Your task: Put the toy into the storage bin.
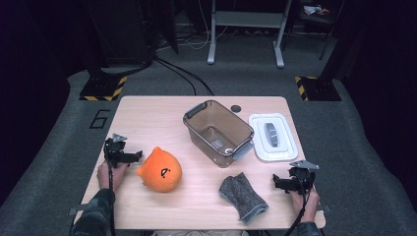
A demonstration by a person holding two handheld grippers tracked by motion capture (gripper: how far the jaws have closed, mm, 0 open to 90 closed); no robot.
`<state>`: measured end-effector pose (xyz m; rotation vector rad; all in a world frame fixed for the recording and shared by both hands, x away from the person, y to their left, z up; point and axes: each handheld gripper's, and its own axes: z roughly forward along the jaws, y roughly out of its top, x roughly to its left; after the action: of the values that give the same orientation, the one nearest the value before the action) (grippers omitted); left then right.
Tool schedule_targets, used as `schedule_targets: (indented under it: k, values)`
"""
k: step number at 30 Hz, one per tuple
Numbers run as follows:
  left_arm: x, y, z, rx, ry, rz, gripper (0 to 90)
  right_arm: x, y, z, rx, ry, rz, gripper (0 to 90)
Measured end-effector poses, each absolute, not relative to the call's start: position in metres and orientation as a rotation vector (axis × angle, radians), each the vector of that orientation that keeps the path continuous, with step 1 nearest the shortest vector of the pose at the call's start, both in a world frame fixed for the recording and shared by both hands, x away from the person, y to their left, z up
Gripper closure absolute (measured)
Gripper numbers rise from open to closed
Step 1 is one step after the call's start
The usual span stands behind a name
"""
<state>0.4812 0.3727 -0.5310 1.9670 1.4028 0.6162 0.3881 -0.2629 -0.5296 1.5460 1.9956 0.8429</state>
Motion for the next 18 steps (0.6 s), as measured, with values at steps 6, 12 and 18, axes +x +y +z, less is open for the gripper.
schedule_targets:
  k: [6, 12, 18]
  values:
    - [0.482, 0.373, -0.531, 1.970, 1.396, 0.612, 0.4, 0.388, -0.263, -0.530, 1.540, 1.998, 0.846, 0.0]
    - [0.478, 0.377, -0.529, 1.973, 1.432, 0.606, 0.7, 0.388, -0.263, -0.530, 1.541, 1.996, 0.845, 0.0]
    - [0.466, 0.393, -0.518, 1.821, 1.471, 0.523, 5.0, 0.388, -0.263, -0.530, 1.549, 1.989, 0.844, 0.0]
